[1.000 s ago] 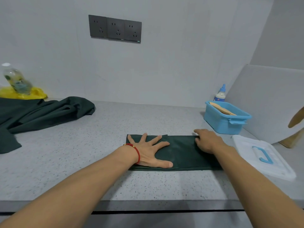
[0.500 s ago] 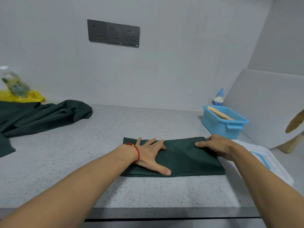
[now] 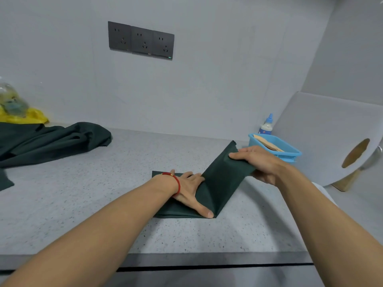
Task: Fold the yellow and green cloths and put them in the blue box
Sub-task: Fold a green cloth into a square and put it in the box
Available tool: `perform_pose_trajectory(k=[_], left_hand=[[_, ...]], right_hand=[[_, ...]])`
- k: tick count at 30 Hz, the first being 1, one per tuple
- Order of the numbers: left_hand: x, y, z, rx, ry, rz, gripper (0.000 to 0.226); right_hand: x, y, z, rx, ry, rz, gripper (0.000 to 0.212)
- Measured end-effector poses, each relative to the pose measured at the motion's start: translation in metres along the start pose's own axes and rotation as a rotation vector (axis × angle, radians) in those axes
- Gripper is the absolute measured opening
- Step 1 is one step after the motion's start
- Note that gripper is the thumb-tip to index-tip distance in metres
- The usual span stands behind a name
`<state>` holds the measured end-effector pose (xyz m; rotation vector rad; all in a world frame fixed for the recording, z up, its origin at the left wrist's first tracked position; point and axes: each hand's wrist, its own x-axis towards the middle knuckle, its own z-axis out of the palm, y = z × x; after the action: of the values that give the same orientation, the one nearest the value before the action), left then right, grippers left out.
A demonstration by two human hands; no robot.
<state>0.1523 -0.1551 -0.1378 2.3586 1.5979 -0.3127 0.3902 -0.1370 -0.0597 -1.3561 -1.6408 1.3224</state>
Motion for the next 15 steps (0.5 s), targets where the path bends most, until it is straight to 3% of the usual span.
perform_pose_trajectory(k=[3, 6, 9, 12, 15], left_hand=[[-0.011, -0.001, 0.004, -0.115, 0.121, 0.029, 0.121], [-0.031, -0.012, 0.008, -0.351, 0.425, 0.010, 0.072], [-0.059, -0.029, 0.024, -0.385, 0.745, -0.197, 0.036], [-0.087, -0.036, 0.045, -0.377, 0.835, -0.431, 0.026], [-0.104, -0.028, 0.061, -0.477, 0.887, -0.475, 0.030]], right_hand=[[0.003, -0.021, 0.025, -0.063, 0.003, -0.025, 0.018], [0.009, -0.034, 0.050, -0.161, -0.017, -0.034, 0.021], [0.015, -0.040, 0.086, -0.328, -0.062, -0.032, 0.028], [0.023, -0.038, 0.132, -0.511, -0.101, -0.011, 0.028], [0.030, -0.029, 0.164, -0.672, -0.161, 0.050, 0.041]])
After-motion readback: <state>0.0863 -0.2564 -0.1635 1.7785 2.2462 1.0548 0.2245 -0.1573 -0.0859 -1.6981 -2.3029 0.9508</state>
